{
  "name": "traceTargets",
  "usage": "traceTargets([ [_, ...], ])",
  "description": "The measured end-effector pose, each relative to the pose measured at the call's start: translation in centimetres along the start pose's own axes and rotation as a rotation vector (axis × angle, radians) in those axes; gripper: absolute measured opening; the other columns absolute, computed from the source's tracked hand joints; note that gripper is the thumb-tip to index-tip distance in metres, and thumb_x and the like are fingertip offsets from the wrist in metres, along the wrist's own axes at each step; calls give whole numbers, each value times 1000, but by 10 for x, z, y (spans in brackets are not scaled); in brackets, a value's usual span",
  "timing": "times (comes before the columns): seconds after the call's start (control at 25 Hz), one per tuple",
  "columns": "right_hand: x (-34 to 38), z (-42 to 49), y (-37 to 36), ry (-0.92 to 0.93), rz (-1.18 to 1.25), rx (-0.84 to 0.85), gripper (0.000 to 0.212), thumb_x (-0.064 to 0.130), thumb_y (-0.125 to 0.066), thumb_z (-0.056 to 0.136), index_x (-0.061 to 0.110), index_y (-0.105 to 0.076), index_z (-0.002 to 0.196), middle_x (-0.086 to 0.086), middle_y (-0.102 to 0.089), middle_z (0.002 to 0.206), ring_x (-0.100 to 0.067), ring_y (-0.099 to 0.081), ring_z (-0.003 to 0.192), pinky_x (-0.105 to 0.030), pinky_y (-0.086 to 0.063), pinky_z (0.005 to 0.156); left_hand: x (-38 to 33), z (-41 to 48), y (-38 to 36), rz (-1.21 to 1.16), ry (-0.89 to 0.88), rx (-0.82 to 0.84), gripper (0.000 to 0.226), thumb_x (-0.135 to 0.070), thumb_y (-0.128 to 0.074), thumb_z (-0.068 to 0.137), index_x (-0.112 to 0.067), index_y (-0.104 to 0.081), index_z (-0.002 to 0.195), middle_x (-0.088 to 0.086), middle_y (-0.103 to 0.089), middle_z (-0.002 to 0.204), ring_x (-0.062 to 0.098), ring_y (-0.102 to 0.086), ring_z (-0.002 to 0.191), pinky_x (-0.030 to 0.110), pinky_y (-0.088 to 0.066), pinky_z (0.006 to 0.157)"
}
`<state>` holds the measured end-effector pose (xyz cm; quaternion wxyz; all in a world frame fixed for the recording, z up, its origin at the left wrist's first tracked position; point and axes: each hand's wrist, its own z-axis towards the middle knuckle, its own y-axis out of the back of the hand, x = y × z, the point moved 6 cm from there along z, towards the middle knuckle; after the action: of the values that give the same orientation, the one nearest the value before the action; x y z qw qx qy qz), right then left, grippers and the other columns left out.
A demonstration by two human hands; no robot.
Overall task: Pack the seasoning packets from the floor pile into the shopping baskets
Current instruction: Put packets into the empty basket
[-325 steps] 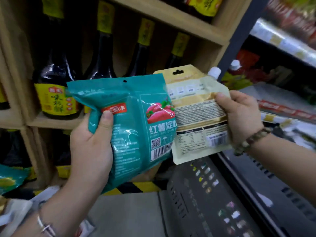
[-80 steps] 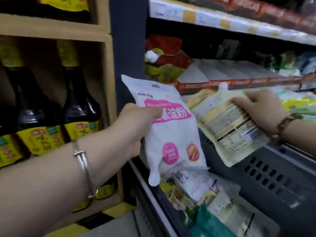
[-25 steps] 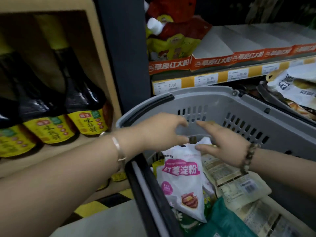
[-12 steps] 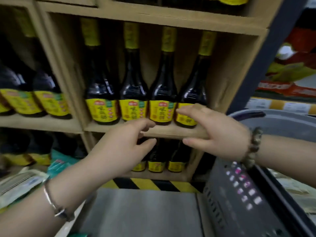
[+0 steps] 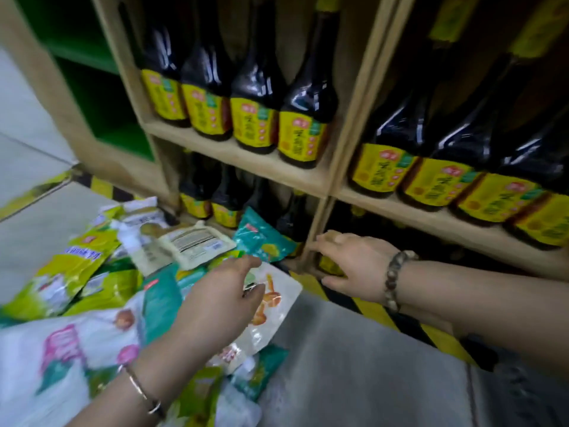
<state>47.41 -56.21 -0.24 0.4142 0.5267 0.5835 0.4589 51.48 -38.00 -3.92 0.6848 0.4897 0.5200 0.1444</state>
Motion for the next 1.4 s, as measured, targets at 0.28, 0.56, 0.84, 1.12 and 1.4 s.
traceTargets([
  [0.28, 43, 76, -87, 105, 49, 132, 57, 44, -49, 88, 27, -30, 139, -2, -39, 138, -24, -45, 123, -37, -43, 95, 84, -25, -13, 60, 235, -10, 41, -35, -56, 90, -29, -50, 130, -1, -56, 131, 18, -59, 110, 30, -47, 85],
  [0.56, 7, 153, -174, -414, 572, 109, 85, 49, -71, 72, 20, -29, 140, -10, -55, 125, -29, -54, 112, -34, -46, 91, 120, -25, -23, -160, 439, -43, 30, -28, -58, 90, -29, -56, 120, -4, -61, 116, 12, -61, 97, 31, -53, 79],
  [0.84, 11, 155, -201, -485, 1016, 371, 48, 39, -75, 73, 6, -65, 107, -12, -67, 104, -26, -63, 88, -39, -52, 86, 118, -47, -61, -404, 513, -67, 17, -19, -60, 90, -29, -61, 104, -16, -64, 96, -5, -60, 82, 17, -46, 70],
  [1.12, -35, 87, -102, -421, 1430, 170, 34, 4, -68, 68, 6, -65, 102, -15, -72, 82, -28, -69, 64, -38, -58, 55, 125, -68, -54, -829, 613, -353, 34, 1, -57, 89, -32, -64, 91, -9, -69, 94, -3, -64, 78, 8, -46, 64],
  [1.4, 26, 84, -90, -300, 1974, -37, 46, 7, -48, 80, 4, -53, 127, -16, -65, 115, -27, -65, 99, -43, -55, 79, 130, -79, -84, -1425, 824, -386, 41, 11, -56, 83, -16, -59, 112, 4, -71, 107, 16, -70, 92, 27, -53, 74],
])
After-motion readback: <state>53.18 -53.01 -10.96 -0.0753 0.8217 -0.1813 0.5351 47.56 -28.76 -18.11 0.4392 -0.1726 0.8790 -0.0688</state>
